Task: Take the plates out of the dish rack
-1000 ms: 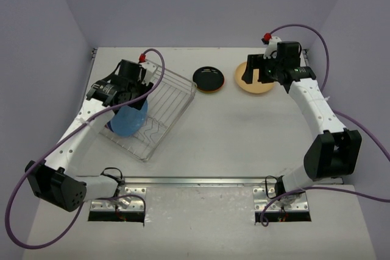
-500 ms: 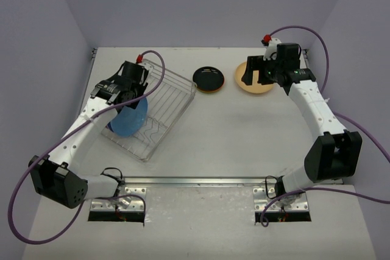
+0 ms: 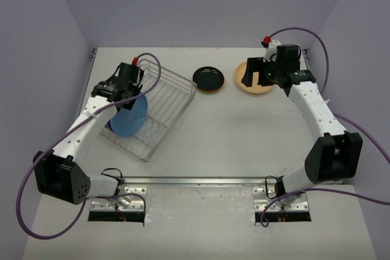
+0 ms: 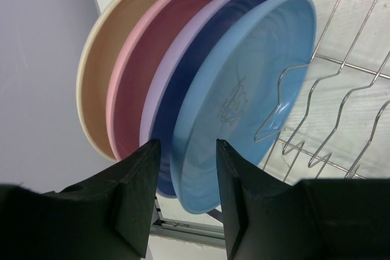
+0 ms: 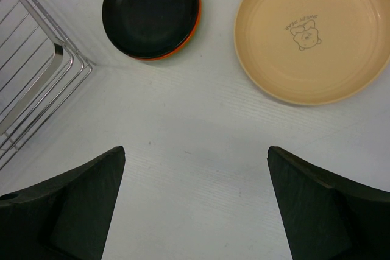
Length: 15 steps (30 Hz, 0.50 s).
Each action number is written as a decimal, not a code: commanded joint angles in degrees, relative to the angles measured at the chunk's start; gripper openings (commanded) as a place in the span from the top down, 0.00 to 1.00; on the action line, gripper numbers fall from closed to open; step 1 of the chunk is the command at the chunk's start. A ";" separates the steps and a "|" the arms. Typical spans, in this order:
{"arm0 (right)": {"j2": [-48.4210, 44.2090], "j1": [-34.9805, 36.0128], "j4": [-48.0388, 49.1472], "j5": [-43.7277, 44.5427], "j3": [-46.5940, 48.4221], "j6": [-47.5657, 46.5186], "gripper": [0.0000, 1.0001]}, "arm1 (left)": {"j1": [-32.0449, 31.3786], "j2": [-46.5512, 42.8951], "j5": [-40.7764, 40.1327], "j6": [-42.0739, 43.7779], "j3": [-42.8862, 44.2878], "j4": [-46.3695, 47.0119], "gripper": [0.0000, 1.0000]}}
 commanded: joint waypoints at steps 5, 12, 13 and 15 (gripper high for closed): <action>-1.64 0.35 2.20 -0.48 0.02 0.57 0.01 | 0.25 -0.98 2.14 0.91 -2.19 2.93 0.63; -1.32 0.35 2.11 -1.14 0.20 1.21 0.01 | 0.31 -0.95 2.40 1.70 -4.96 4.83 0.63; -1.31 0.35 2.11 -1.16 0.23 1.25 0.01 | 0.31 -0.86 2.71 1.73 -5.03 5.07 0.63; -1.46 0.35 1.96 -1.30 0.29 1.19 0.01 | 0.31 -0.88 4.21 1.72 -4.88 5.19 0.64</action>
